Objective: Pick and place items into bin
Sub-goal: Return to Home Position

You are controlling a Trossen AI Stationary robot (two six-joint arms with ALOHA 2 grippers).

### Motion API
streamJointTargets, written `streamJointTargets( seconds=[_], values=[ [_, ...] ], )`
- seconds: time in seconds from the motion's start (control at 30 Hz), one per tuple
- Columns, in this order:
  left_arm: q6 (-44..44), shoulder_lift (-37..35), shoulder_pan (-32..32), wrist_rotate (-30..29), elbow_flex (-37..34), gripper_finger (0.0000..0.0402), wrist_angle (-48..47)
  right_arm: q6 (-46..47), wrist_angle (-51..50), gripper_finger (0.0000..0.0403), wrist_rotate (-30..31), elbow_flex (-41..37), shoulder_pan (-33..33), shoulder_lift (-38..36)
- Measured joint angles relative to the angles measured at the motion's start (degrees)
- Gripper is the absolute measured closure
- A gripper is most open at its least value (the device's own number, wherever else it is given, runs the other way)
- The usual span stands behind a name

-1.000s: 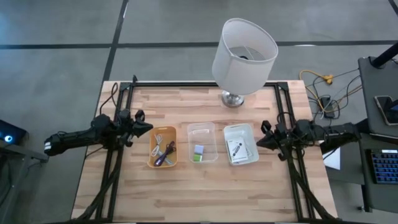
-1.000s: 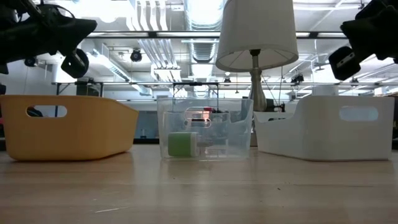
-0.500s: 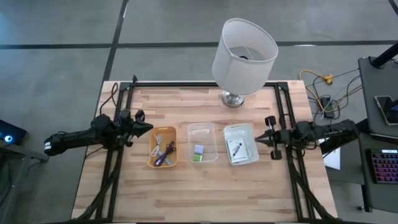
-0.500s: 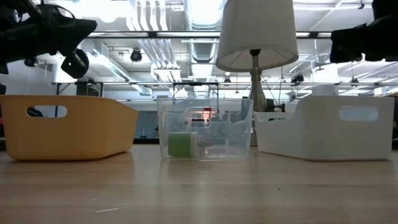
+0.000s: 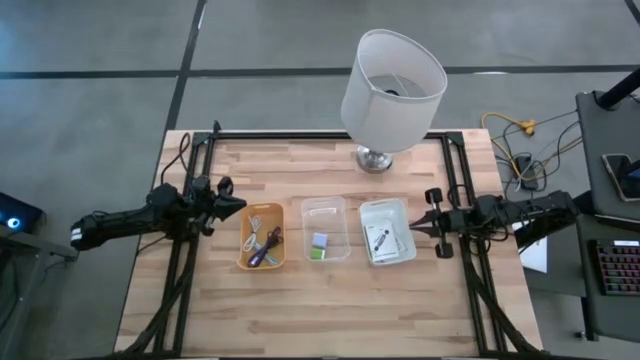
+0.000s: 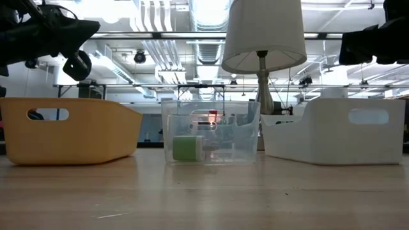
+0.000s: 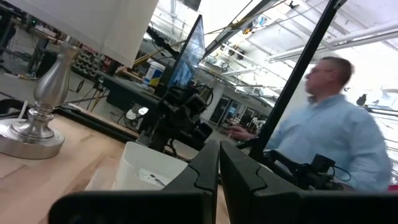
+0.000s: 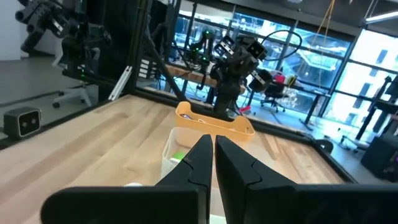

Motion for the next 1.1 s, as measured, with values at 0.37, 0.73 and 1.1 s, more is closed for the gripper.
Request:
streamJointTargets(
  seconds=[0.37, 0.73, 1.1],
  values=[
    [0.0, 0.0, 0.0, 0.0, 0.0, 0.0402, 0.0, 1.6, 0.0, 0.0394, 0.0, 0.0, 0.0, 0.0],
    [0.0, 0.0, 0.0, 0.0, 0.0, 0.0402, 0.0, 1.6, 0.0, 0.0394, 0.0, 0.0, 0.0, 0.0],
    [0.0, 0.0, 0.0, 0.0, 0.0, 0.0402, 0.0, 1.6, 0.0, 0.0394, 0.0, 0.0, 0.0, 0.0]
  ],
)
